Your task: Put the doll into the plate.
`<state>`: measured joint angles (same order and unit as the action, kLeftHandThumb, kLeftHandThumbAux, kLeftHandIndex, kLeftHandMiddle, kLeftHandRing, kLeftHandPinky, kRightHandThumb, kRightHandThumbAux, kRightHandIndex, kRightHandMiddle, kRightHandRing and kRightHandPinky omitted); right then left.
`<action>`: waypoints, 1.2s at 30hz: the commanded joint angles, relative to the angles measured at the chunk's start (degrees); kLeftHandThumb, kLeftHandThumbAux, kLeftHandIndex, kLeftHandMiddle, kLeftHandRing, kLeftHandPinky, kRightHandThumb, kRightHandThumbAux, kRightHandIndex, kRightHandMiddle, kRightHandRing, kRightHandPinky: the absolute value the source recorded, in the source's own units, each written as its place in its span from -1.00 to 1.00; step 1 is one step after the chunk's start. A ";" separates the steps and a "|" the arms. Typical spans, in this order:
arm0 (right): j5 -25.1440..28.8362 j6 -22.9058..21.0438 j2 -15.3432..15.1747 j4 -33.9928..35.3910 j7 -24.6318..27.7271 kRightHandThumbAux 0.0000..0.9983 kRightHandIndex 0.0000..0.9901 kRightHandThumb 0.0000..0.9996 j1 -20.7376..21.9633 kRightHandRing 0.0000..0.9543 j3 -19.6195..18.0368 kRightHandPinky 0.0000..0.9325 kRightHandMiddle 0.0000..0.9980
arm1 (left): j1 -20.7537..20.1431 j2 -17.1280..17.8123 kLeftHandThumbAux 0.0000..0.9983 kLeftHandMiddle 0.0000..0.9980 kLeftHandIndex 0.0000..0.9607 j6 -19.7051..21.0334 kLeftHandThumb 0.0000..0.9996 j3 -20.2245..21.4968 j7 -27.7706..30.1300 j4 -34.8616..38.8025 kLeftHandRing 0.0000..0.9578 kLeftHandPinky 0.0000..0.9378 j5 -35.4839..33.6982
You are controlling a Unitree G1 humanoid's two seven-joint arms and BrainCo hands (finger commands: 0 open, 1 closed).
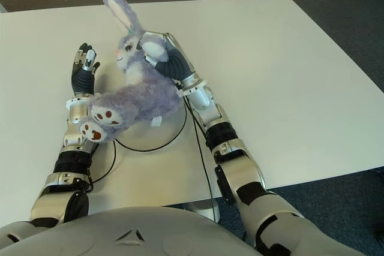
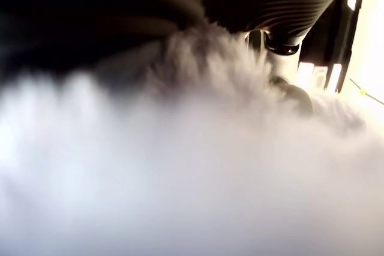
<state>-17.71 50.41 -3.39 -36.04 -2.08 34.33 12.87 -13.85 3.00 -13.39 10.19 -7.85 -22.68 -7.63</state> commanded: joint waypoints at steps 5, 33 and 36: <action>1.08 0.54 0.19 1.11 2.10 0.44 -0.11 0.41 -2.19 0.81 0.79 0.85 0.71 | 5.28 -2.73 -0.21 -0.95 -1.00 -0.04 -1.00 -0.04 0.92 -3.09 -0.91 -0.87 -0.61; 0.47 -0.08 0.26 3.88 4.94 0.44 -0.11 0.41 -5.52 0.80 2.54 0.83 0.70 | 4.90 -2.69 -0.21 -0.93 -1.00 -1.78 -1.00 0.57 1.81 -4.51 -0.90 -0.86 -0.62; 0.27 -0.22 0.30 4.02 4.92 0.44 -0.11 0.41 -5.77 0.80 2.66 0.83 0.69 | 4.87 -2.68 -0.21 -0.93 -1.00 -2.01 -1.00 0.58 1.87 -4.65 -0.90 -0.86 -0.67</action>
<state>-17.51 50.44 -3.41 -32.20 2.35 29.51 14.87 -14.25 2.91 -14.99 10.49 -6.40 -23.30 -7.91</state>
